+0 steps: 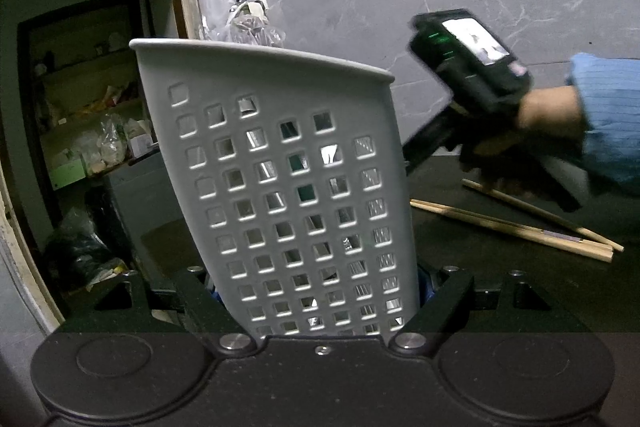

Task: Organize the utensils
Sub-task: 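Move the right gripper back down to the utensil pile, then grasp the light-blue-handled spoon by its handle with the right gripper, then lift the blue-handled spoon toward the basket with the right gripper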

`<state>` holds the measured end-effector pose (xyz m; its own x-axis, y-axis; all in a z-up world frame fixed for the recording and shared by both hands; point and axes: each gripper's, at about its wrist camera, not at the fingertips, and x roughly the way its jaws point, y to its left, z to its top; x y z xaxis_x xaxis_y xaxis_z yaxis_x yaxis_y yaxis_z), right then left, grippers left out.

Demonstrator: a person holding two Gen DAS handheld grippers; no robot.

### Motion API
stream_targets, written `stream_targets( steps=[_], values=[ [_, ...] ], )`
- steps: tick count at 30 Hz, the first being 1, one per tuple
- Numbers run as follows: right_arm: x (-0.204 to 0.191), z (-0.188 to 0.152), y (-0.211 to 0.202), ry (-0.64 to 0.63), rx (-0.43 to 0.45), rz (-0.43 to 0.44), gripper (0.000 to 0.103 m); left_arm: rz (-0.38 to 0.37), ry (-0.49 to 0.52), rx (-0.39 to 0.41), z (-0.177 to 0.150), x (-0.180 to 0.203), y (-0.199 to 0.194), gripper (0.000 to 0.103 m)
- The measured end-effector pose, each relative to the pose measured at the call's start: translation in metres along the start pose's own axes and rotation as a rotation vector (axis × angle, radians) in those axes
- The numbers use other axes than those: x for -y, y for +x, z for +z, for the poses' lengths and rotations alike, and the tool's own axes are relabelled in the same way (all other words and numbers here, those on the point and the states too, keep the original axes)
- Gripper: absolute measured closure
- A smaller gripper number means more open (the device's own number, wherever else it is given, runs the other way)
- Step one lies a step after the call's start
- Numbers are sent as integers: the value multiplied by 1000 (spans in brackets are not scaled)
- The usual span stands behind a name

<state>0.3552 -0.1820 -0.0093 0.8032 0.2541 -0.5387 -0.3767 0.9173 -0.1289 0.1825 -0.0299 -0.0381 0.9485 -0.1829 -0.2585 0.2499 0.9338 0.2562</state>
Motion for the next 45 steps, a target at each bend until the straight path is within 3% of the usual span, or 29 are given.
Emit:
stream_targets(
  steps=[8,11,15,23,25,45],
  values=[
    [8,14,48,27,-72,-72,1,-4,-2,-3,0,-1,1,22],
    [15,11,52,54,-88,-43,12,-5,-4,-4,0,-1,2,22],
    [24,4,51,85,-100,-15,19,-5,-3,-4,0,-1,2,22],
    [37,-2,40,152,-97,80,80,2,-6,-8,0,0,6,22],
    [36,-2,37,148,-100,92,86,2,-7,-8,-1,1,6,21],
    [1,-42,-49,124,-155,252,89,1,-12,-13,-2,1,6,22]
  ],
)
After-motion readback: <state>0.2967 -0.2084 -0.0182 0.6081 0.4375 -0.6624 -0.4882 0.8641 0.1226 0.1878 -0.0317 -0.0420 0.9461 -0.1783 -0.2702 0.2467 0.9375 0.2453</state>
